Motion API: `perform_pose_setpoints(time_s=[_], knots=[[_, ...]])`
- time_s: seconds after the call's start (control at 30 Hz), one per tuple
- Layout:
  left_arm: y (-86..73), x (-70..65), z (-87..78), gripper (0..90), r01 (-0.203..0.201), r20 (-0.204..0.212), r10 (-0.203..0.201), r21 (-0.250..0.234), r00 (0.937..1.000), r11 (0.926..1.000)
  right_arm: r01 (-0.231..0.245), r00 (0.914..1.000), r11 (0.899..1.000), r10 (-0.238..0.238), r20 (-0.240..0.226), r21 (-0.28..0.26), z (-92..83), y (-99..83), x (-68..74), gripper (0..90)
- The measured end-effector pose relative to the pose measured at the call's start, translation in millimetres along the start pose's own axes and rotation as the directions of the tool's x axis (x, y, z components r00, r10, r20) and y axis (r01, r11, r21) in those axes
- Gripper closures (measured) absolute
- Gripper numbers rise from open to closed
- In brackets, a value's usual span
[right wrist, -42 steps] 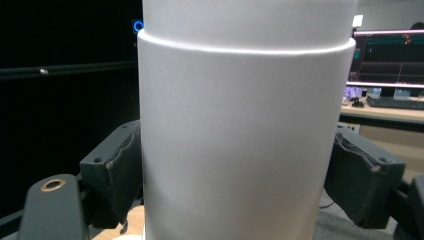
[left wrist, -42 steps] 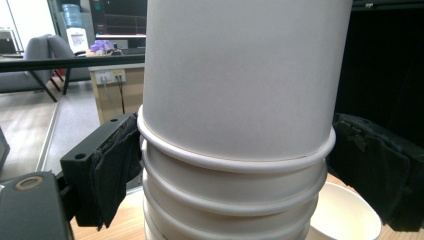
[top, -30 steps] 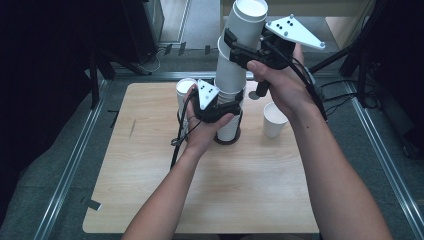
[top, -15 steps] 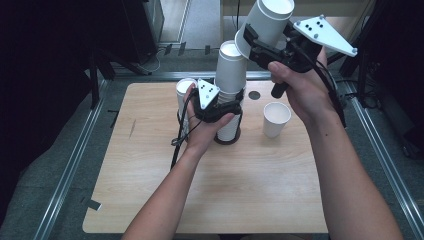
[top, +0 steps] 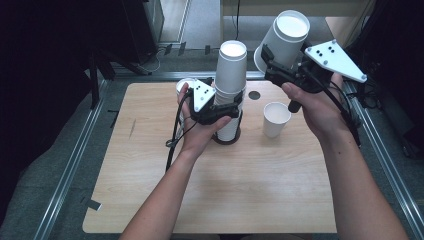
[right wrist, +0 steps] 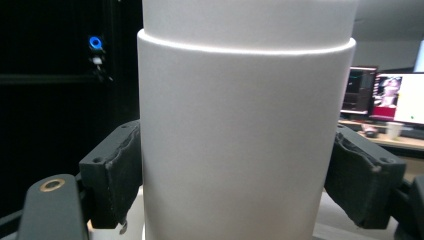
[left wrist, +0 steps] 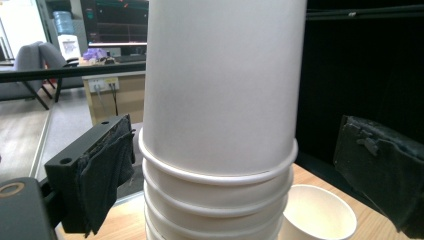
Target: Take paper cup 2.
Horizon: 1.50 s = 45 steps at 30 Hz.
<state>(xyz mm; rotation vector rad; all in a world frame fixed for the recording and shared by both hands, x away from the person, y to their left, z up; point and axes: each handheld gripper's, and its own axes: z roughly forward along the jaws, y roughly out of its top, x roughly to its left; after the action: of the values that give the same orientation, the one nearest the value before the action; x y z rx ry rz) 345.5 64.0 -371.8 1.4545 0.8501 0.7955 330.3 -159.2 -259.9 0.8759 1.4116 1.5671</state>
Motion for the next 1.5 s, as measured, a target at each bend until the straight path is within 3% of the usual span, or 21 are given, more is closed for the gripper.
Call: perform_pose_setpoints(time_s=[0.53,0.83,1.0,1.17,1.27,1.5], knots=[[-7.5,-4.5,-36.9,2.1,-0.005,0.070,0.004,0.004,0.9975,1.0000,0.071,0.9975,0.997,-0.071,0.005,0.041,-17.6,-40.9,7.5,17.2],[-5.0,-5.2,-57.3,2.1,-0.026,0.162,0.017,0.052,0.9866,0.9983,0.148,0.9889,0.986,-0.148,0.001,0.072,-27.3,-68.9,19.4,17.2],[-0.4,1.9,-66.9,1.8,-0.018,0.214,-0.006,0.108,0.9769,0.9940,0.210,0.9777,0.973,-0.210,-0.005,0.092,-31.8,-85.3,28.5,17.1],[4.2,6.0,-72.7,1.8,-0.041,0.224,0.008,0.147,0.9746,0.9883,0.261,0.9653,0.960,-0.261,-0.016,0.104,-36.9,-100.8,37.3,17.1],[7.3,7.3,-75.1,1.8,-0.053,0.228,0.017,0.153,0.9736,0.9868,0.301,0.9535,0.948,-0.300,-0.027,0.107,-39.6,-111.0,42.9,17.1],[2.0,1.0,-78.5,1.8,-0.094,0.258,0.046,0.179,0.9649,0.9794,0.356,0.9343,0.924,-0.354,-0.044,0.137,-42.2,-136.1,52.5,17.1]])
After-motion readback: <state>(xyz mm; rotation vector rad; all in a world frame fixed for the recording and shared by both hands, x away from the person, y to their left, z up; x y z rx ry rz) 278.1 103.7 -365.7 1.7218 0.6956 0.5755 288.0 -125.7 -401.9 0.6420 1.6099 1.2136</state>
